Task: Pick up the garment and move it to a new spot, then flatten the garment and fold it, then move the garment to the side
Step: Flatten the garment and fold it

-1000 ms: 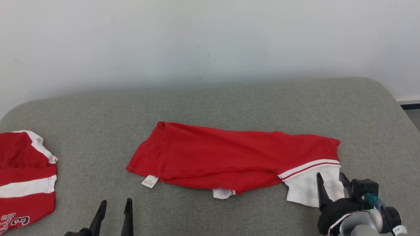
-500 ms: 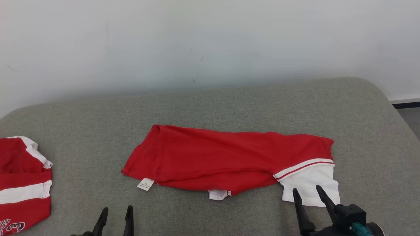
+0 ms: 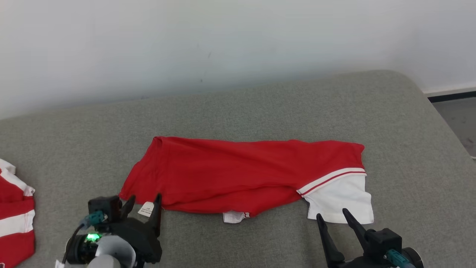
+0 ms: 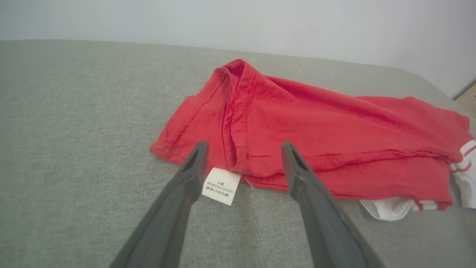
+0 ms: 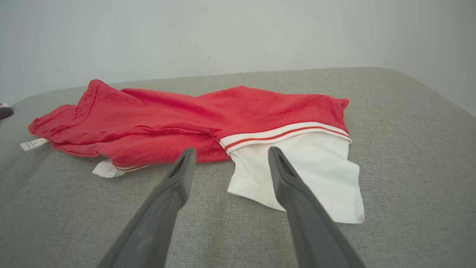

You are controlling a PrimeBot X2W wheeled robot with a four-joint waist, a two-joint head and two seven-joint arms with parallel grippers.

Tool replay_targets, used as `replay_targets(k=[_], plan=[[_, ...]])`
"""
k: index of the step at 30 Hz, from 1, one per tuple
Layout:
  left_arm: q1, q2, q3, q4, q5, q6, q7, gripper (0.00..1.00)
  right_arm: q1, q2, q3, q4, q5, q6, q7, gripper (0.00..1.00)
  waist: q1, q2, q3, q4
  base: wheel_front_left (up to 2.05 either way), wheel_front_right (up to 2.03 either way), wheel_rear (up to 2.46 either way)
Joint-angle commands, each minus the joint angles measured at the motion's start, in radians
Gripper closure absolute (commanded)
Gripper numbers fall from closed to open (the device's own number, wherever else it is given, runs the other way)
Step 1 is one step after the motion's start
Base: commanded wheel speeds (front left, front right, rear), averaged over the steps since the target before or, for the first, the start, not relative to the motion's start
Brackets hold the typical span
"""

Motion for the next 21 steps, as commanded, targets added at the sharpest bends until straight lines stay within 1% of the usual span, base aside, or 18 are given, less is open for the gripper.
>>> replay_targets(k=[1, 4, 7, 9, 13, 19, 20, 21], plan=[[-0.022, 0.004, 0.002, 0.018, -0.013, 0.007, 0.013, 0.0, -0.005, 0.0, 0.006, -0.003, 0.008, -0.003, 0.002, 0.0, 0.0, 0.0, 0.025, -0.025, 0.0, 0.0, 0.0], [-0.08, 0.012, -0.008, 0.064, 0.004, 0.013, 0.039, 0.0, -0.015, 0.0, 0.022, -0.008, 0.012, -0.003, 0.005, 0.0, 0.0, 0.0, 0.044, -0.045, 0.0, 0.0, 0.0], [-0.128, 0.026, -0.008, 0.131, 0.0, 0.033, 0.096, 0.0, -0.023, -0.002, 0.046, -0.007, 0.016, -0.003, 0.002, 0.0, 0.0, 0.0, 0.064, -0.07, 0.0, 0.0, 0.0], [-0.152, 0.03, -0.007, 0.15, -0.001, 0.039, 0.103, 0.0, -0.029, -0.005, 0.054, -0.003, 0.019, -0.003, 0.004, 0.0, 0.0, 0.0, 0.073, -0.08, 0.0, 0.0, 0.0], [-0.178, 0.037, -0.004, 0.193, -0.006, 0.058, 0.123, 0.0, -0.034, -0.009, 0.064, 0.006, 0.033, -0.003, 0.007, 0.0, 0.0, 0.0, 0.086, -0.087, 0.0, 0.0, 0.0], [-0.217, 0.042, -0.022, 0.237, 0.002, 0.06, 0.146, 0.0, -0.045, -0.005, 0.066, 0.009, 0.036, -0.003, 0.001, 0.0, 0.0, 0.0, 0.108, -0.086, 0.0, 0.0, 0.0], [-0.221, 0.041, -0.024, 0.242, 0.001, 0.059, 0.144, 0.07, -0.048, -0.005, 0.065, 0.01, 0.038, -0.003, 0.001, 0.0, 0.0, 0.0, 0.111, -0.085, 0.0, 0.0, 0.0], [-0.226, 0.04, -0.026, 0.245, -0.001, 0.055, 0.138, 0.31, -0.052, -0.004, 0.064, 0.011, 0.039, -0.003, -0.001, 0.0, 0.0, 0.0, 0.114, -0.083, 0.0, 0.0, 0.0]])
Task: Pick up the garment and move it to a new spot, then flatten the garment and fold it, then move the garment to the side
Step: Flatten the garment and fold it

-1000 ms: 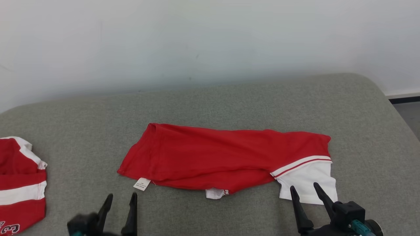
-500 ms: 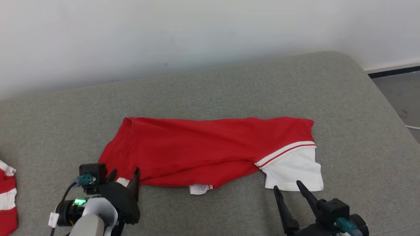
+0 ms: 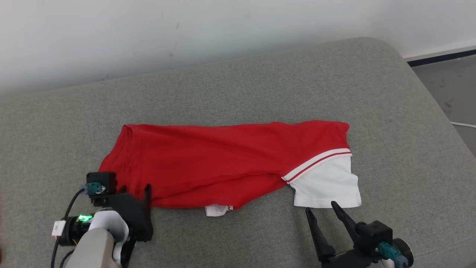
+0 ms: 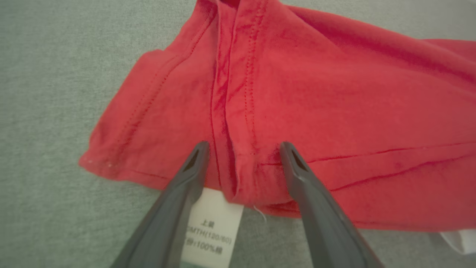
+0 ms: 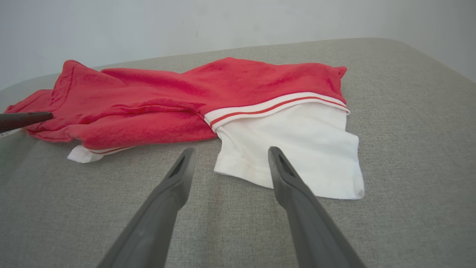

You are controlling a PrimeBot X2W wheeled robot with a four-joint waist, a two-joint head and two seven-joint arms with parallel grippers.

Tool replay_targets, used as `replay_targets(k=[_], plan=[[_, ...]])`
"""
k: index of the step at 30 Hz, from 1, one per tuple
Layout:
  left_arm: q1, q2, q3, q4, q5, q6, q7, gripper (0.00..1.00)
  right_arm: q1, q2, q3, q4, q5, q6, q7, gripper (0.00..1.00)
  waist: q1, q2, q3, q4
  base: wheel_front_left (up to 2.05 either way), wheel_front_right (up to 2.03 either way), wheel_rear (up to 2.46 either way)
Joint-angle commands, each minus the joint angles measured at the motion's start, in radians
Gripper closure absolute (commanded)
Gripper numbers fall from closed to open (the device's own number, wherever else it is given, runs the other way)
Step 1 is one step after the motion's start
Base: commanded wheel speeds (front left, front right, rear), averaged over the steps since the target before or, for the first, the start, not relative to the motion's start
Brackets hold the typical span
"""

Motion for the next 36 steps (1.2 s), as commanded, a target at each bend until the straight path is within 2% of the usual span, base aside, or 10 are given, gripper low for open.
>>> replay_targets(k=[1, 8, 16, 25, 31, 36], plan=[[-0.012, 0.003, -0.003, 0.005, -0.006, -0.005, -0.011, 1.0, -0.011, 0.001, -0.001, 0.002, 0.006, -0.003, -0.005, 0.0, -0.0001, -0.0001, 0.004, 0.004, 0.0, 0.0, 0.0], [-0.032, -0.012, -0.013, 0.02, -0.026, -0.021, -0.05, 1.0, -0.02, 0.002, -0.011, 0.016, 0.004, -0.003, -0.012, 0.0, -0.0001, -0.0001, 0.003, 0.027, 0.0, 0.0, 0.0], [0.037, -0.037, -0.012, -0.065, -0.094, -0.044, -0.153, 1.0, 0.0, 0.002, -0.037, 0.022, -0.001, -0.003, -0.018, 0.0, -0.0001, -0.0001, -0.025, 0.075, 0.0, 0.0, 0.0], [0.264, -0.051, -0.016, -0.351, -0.234, -0.059, -0.127, 1.0, 0.033, 0.005, -0.067, 0.008, -0.012, -0.003, -0.01, 0.0, -0.0001, -0.0001, -0.067, 0.139, 0.0, 0.0, 0.0], [0.433, -0.054, -0.017, -0.579, -0.296, -0.011, -0.061, 1.0, 0.045, 0.006, -0.071, 0.002, -0.011, -0.003, -0.002, 0.0, -0.0001, -0.0001, -0.084, 0.157, 0.0, 0.0, 0.0], [0.518, -0.028, -0.028, -0.621, -0.258, 0.024, -0.043, 1.0, 0.049, 0.007, -0.071, 0.002, -0.011, -0.003, 0.005, 0.0, -0.0001, -0.0001, -0.091, 0.159, 0.0, 0.0, 0.0]])
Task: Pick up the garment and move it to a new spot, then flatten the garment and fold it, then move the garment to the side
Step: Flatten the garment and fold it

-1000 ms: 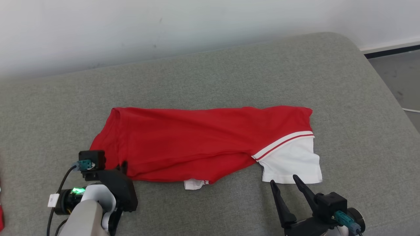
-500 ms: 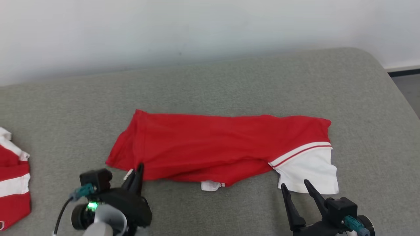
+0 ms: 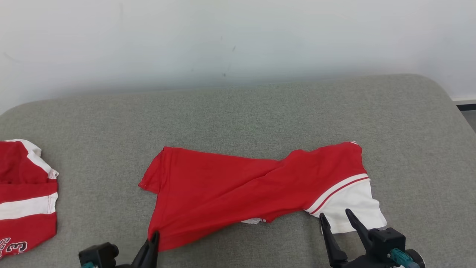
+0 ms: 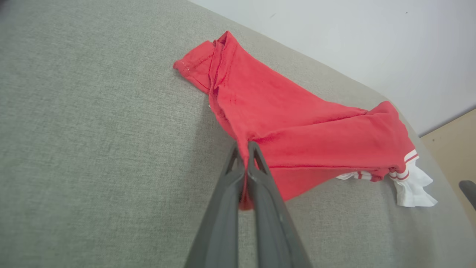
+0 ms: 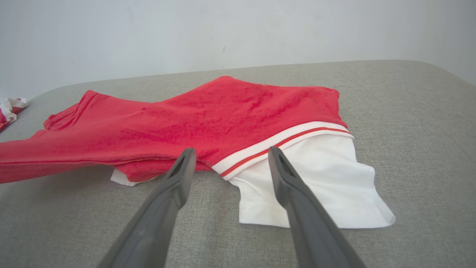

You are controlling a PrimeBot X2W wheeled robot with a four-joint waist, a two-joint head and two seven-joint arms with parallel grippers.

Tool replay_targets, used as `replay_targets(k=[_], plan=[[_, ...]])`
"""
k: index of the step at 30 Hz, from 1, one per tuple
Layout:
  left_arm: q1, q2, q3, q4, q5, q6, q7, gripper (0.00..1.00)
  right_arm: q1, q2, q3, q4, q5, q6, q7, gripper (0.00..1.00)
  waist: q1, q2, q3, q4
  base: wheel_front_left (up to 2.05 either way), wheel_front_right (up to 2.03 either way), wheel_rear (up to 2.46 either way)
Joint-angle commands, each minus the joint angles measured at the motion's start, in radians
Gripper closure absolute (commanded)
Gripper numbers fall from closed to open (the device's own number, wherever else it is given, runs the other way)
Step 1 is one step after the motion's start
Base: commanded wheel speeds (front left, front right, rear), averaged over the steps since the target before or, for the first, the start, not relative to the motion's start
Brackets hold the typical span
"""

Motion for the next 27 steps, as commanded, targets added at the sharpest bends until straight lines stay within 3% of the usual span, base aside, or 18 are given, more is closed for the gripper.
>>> replay_targets(k=[1, 5, 7, 8, 18, 27], plan=[[0.016, 0.008, -0.002, 0.008, 0.019, 0.008, -0.01, 1.0, 0.014, 0.001, 0.0, -0.001, -0.007, -0.003, 0.003, 0.0, 0.0001, 0.0, -0.003, -0.001, 0.0, 0.0, 0.0], [0.018, 0.016, -0.016, 0.071, 0.052, 0.016, -0.048, 1.0, 0.013, 0.002, 0.002, 0.002, 0.0, -0.003, 0.003, 0.0, 0.0001, 0.0, -0.012, -0.007, 0.0, 0.0, 0.0], [0.007, 0.016, -0.025, 0.116, 0.071, 0.012, -0.08, 0.05, 0.016, 0.002, 0.001, 0.004, 0.001, -0.003, 0.004, 0.0, 0.0001, 0.0, -0.018, -0.011, 0.0, 0.0, 0.0], [-0.002, 0.018, -0.029, 0.139, 0.081, 0.009, -0.1, 0.0, 0.018, 0.002, 0.001, 0.004, 0.002, -0.003, 0.004, 0.0, 0.0001, 0.0, -0.022, -0.013, 0.0, 0.0, 0.0], [-0.02, 0.025, -0.026, 0.243, 0.115, -0.006, -0.28, 0.0, 0.043, 0.003, -0.04, -0.014, -0.003, -0.003, 0.007, 0.0, 0.0001, 0.0, -0.064, -0.021, 0.0, 0.0, 0.0], [0.036, 0.034, 0.061, 0.099, 0.185, 0.004, -0.311, 0.0, 0.08, 0.003, -0.112, -0.044, -0.003, -0.003, -0.002, 0.0, 0.0001, 0.0, -0.097, 0.0, 0.0, 0.0, 0.0]])
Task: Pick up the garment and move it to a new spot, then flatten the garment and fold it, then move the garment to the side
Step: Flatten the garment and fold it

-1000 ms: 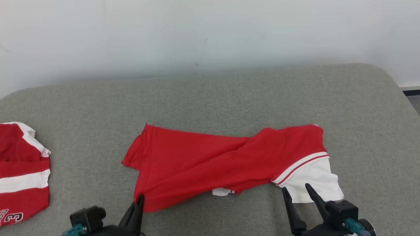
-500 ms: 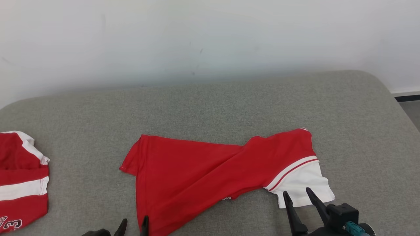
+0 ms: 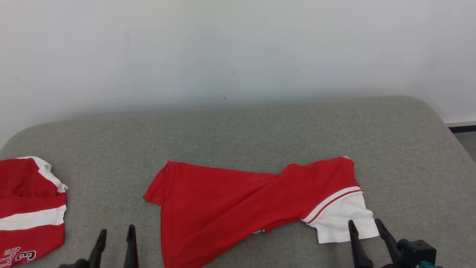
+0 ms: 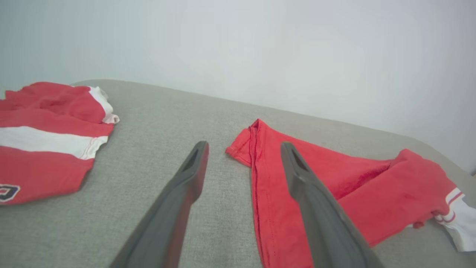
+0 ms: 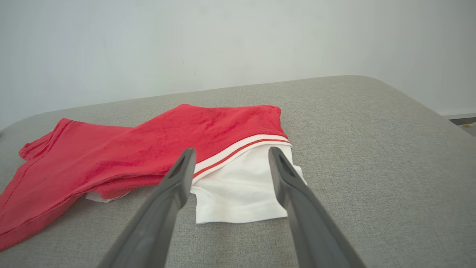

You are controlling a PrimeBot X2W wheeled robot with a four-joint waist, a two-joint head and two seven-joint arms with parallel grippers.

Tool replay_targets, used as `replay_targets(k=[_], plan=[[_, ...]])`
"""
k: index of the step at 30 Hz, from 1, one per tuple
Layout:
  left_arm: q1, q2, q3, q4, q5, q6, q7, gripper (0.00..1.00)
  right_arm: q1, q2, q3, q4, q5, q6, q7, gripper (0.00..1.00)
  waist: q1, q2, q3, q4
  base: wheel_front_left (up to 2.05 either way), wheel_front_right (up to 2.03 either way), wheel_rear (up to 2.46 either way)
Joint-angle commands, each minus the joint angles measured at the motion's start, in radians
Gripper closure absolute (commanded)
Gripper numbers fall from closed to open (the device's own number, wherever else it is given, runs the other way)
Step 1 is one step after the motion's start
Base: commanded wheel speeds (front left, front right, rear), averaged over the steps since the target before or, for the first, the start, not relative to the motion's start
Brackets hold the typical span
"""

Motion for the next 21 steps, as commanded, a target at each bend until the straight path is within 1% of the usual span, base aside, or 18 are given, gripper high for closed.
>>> replay_targets(k=[1, 5, 9, 13, 18, 21], plan=[[0.024, -0.004, 0.012, -0.021, 0.017, 0.0, -0.002, 0.0, 0.011, 0.001, -0.008, -0.006, 0.0, -0.003, -0.005, 0.0, 0.0, 0.0, -0.009, 0.008, 0.0, 0.0, 0.0], [0.064, -0.022, 0.068, -0.118, 0.064, -0.013, -0.002, 0.0, 0.025, 0.002, -0.032, -0.014, 0.008, -0.003, -0.018, 0.0, 0.0, 0.0, -0.021, 0.016, 0.0, 0.0, 0.0], [0.1, -0.039, 0.105, -0.168, 0.094, -0.037, -0.002, 0.0, 0.033, 0.002, -0.03, -0.018, 0.013, -0.003, -0.038, 0.0, 0.0, 0.0, -0.03, 0.02, 0.0, 0.0, 0.0], [0.117, -0.048, 0.116, -0.166, 0.121, -0.06, -0.002, 0.0, 0.036, 0.002, 0.02, -0.019, 0.002, -0.003, -0.08, 0.0, 0.0, 0.0, -0.032, 0.023, 0.0, 0.0, 0.0], [0.108, -0.052, 0.124, -0.152, 0.137, -0.073, -0.002, 0.0, 0.034, -0.012, 0.068, -0.035, -0.002, -0.003, -0.103, 0.0, 0.0, 0.0, -0.027, 0.02, 0.0, 0.0, 0.0], [0.101, -0.054, 0.126, -0.143, 0.142, -0.076, -0.002, 0.0, 0.034, -0.017, 0.08, -0.046, 0.004, -0.003, -0.107, 0.0, 0.0, 0.0, -0.024, 0.016, 0.0, 0.0, 0.0]])
